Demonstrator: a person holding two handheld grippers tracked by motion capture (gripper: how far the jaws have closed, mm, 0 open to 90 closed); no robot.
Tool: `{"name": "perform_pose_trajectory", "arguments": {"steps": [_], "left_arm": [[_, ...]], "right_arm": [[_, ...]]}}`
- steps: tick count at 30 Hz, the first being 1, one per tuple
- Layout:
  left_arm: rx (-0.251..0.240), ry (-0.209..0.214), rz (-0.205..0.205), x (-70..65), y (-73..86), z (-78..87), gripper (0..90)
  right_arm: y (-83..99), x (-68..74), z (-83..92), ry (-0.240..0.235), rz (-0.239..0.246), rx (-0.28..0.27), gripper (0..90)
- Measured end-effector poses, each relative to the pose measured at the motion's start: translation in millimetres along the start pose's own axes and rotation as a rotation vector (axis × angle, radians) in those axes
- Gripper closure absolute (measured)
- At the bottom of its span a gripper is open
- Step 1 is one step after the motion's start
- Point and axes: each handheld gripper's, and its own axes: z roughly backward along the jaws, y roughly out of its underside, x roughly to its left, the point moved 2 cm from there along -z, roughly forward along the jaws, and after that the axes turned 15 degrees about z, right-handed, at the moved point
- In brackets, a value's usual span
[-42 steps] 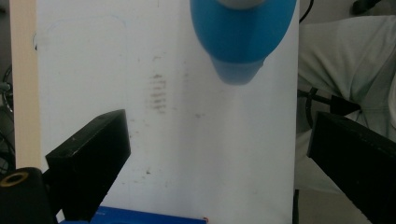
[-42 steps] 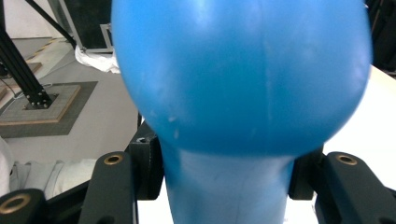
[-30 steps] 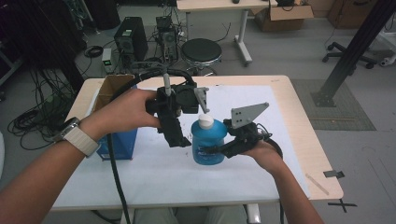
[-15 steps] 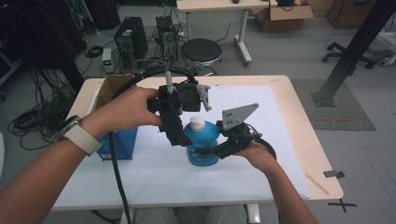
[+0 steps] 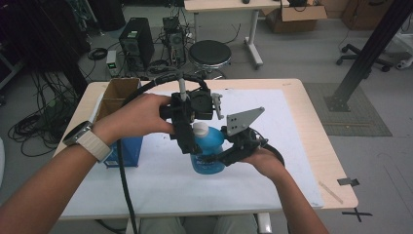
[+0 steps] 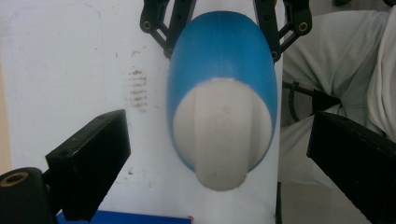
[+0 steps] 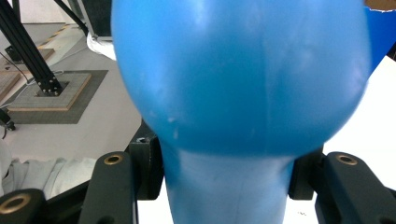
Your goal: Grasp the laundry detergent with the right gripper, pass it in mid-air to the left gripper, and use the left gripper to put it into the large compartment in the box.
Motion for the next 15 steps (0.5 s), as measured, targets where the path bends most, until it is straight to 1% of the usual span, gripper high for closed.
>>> {"name": "perform_pose_trajectory", "arguments": {"steps": [6, 11, 15], "left_arm": [[0.016, 0.005, -0.008, 0.2, -2.7, -8.0, 7.1], [0.028, 0.007, -0.006, 0.8, -5.2, -14.0, 7.9], [0.032, 0.006, -0.007, 1.3, -6.5, -17.3, 8.4]], "right_arm": [[-0.1, -0.2, -0.7, 0.001, -0.004, 0.005, 44.1], [-0.1, -0.1, -1.4, 0.000, -0.010, 0.005, 44.1], [0.1, -0.4, -1.8, 0.001, -0.005, 0.007, 44.1]]}}
